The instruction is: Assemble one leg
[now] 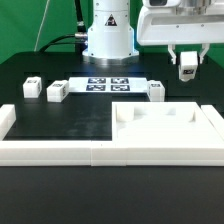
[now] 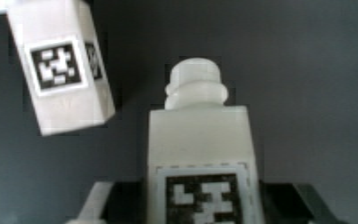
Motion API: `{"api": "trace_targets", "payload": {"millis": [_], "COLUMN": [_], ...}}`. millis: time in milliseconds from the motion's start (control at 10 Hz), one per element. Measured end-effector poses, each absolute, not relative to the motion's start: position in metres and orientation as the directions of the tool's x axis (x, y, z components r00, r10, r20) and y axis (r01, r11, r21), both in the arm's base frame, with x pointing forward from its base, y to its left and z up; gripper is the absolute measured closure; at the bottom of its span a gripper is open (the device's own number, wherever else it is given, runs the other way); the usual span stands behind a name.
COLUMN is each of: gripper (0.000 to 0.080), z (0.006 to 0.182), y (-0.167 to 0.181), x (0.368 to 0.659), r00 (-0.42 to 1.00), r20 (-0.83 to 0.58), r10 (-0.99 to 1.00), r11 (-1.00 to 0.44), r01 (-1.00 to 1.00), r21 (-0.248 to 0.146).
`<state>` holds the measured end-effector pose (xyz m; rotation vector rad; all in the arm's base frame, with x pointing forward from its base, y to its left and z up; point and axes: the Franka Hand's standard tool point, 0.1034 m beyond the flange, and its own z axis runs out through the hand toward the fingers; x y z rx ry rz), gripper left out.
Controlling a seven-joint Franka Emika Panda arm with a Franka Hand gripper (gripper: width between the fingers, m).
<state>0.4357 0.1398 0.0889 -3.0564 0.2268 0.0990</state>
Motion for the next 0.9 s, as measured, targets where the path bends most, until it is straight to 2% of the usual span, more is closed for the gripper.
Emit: {"api": "trace_targets", "payload": {"millis": [200, 400, 700, 900], "gripper": [0.0509, 0.0509, 0.0509, 0.0509], "z": [0.1, 0.104, 0.097, 0.101], "y": [0.145, 0.161, 0.156, 0.139], "x": [0.439, 0.435, 0.435, 0.453], "r00": [0.988, 0.962, 0.976, 0.972], "r20": [0.085, 0.234, 0.211, 0.233], "r10": [-0.129, -0.139, -0.055, 0.024], "r11": [-0.989, -0.984, -0.993, -0.996], "r01": [-0.121, -0.107, -0.032, 0.044], "r21": [-0.085, -0.145, -0.113, -0.083]}}
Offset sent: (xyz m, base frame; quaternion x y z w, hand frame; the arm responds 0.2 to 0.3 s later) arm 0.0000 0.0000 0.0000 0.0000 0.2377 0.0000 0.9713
